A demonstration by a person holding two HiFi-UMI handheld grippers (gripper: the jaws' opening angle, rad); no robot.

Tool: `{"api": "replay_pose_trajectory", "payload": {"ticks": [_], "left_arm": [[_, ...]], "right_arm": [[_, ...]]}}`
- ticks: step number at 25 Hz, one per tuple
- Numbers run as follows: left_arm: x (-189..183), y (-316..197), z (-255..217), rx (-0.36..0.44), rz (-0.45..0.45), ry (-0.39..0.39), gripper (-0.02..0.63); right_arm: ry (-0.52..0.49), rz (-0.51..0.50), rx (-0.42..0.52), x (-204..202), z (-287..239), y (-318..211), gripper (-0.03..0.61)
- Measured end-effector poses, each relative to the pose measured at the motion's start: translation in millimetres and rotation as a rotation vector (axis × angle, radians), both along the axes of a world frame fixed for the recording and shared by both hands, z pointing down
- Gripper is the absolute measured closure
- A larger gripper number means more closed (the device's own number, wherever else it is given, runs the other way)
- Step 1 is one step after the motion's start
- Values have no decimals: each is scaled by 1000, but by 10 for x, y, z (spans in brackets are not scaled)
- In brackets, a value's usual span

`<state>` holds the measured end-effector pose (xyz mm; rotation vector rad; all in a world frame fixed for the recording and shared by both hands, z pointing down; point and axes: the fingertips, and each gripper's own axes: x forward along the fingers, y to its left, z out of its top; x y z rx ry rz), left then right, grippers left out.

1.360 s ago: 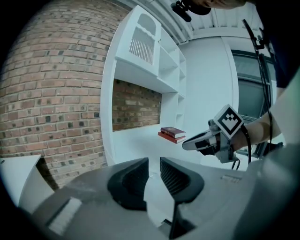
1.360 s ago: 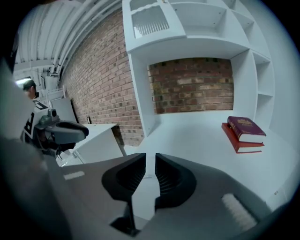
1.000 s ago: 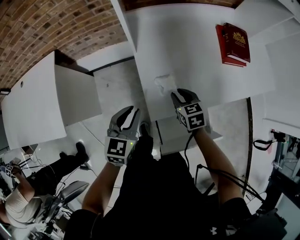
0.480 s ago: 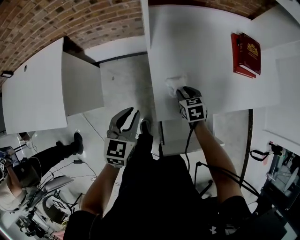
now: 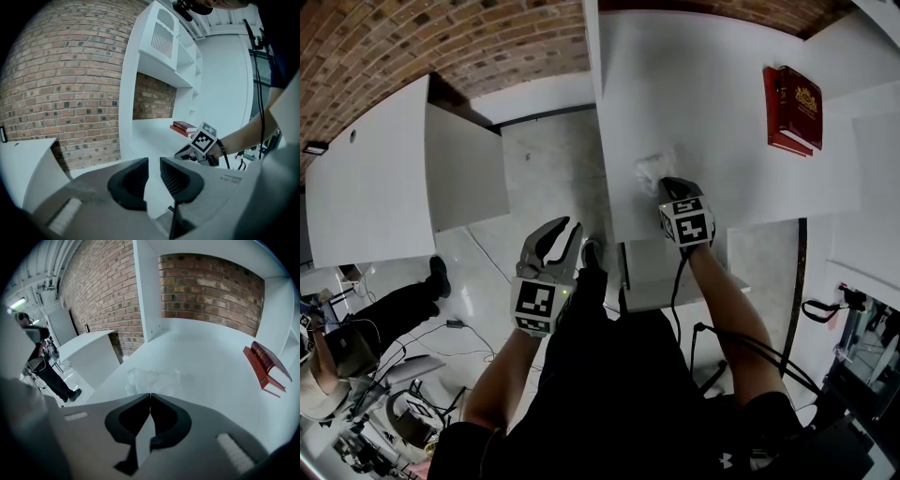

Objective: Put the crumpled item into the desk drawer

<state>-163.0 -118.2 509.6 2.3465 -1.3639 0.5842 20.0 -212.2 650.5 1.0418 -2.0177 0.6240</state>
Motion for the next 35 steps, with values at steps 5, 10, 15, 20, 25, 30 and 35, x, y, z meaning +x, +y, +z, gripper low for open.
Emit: {"api": "replay_pose_trajectory", "payload": {"ticks": [5,10,15,20,25,30,35], "left_arm": [[89,17,-17,-1,18,6,529],[196,48,-33,0,40,6,529],[354,77,-86,16,75,8,529],[516,170,-101,24,112,9,529],[669,311,-99,26,142,15,529],[811,468,-71,24,174,17,529],[942,614,-43,23,203,20,529]], "right_arm": [[0,-19,31,22,-75,53,576],[-7,-4,66,117,-161,150,577],[-13,1,76,203,-308,285,577],[-10,10,89,338,-410,458,577],[-9,28,97,491,-462,667,577],[-1,27,95,616,-477,903,577],[4,35,94,752,-481,1138,577]]}}
